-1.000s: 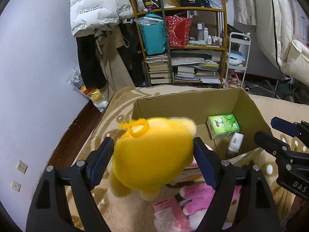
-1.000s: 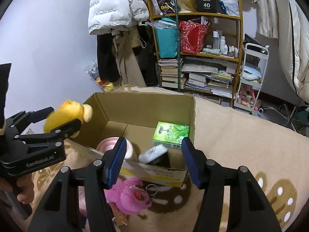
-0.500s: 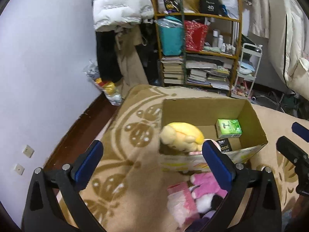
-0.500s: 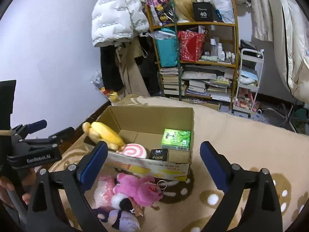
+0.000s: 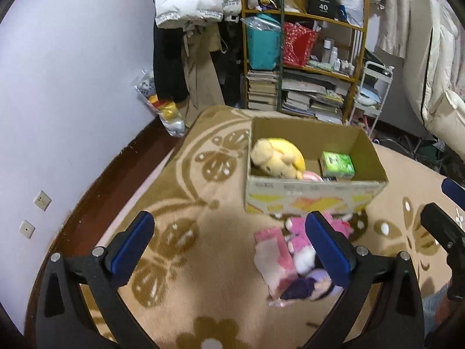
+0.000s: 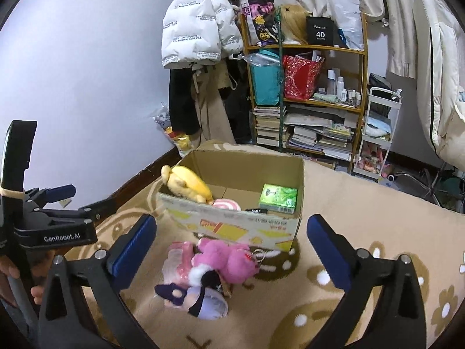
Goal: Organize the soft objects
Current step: 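Withdraw both tools from the box and lower them toward the remaining plush toys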
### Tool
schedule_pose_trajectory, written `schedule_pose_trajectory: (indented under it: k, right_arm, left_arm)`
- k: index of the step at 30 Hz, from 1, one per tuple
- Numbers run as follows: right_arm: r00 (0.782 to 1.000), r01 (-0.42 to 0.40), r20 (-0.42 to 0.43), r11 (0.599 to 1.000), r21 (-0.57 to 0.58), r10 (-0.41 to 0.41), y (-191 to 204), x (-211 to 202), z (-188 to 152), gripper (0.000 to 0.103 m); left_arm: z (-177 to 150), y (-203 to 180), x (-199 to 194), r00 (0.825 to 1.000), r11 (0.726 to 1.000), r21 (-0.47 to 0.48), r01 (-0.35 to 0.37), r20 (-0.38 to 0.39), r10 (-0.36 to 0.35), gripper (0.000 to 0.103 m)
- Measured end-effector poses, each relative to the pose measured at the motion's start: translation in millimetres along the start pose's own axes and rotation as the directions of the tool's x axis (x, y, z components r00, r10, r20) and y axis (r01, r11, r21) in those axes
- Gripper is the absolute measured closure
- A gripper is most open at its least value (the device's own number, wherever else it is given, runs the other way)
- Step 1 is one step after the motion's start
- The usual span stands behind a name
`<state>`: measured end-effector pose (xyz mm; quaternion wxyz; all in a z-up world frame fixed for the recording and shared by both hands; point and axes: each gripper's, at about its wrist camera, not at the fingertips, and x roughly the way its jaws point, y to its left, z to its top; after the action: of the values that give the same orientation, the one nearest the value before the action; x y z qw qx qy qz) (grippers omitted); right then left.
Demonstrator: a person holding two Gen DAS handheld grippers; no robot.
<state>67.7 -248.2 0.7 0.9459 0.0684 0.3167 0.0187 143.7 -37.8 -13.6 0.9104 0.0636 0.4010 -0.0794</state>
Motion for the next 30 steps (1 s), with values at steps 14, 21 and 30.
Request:
schedule_pose_trajectory:
  k: [14, 21, 30]
  right_arm:
    - [0.995, -0.038, -0.095, 0.999, 0.025, 0.040, 7, 10, -43, 0.000]
    - [0.985, -0.036, -0.166, 0.999, 0.026, 0.040, 1, 30, -66, 0.000]
    - [0.973, -0.036, -0.228, 0.998, 0.048, 0.046, -2, 58, -86, 0.000]
  left_arm:
    - [-33, -7, 21, 0.993, 0.997, -0.009, 0.071, -0.094, -0.071, 0.000]
    - [-45, -5, 50, 0.979, 0.993, -0.041, 0.112, -0.164, -0.117, 0.000]
    - [-53, -1, 81, 0.969, 0.988, -0.102, 0.114, -0.208, -0.133, 0.000]
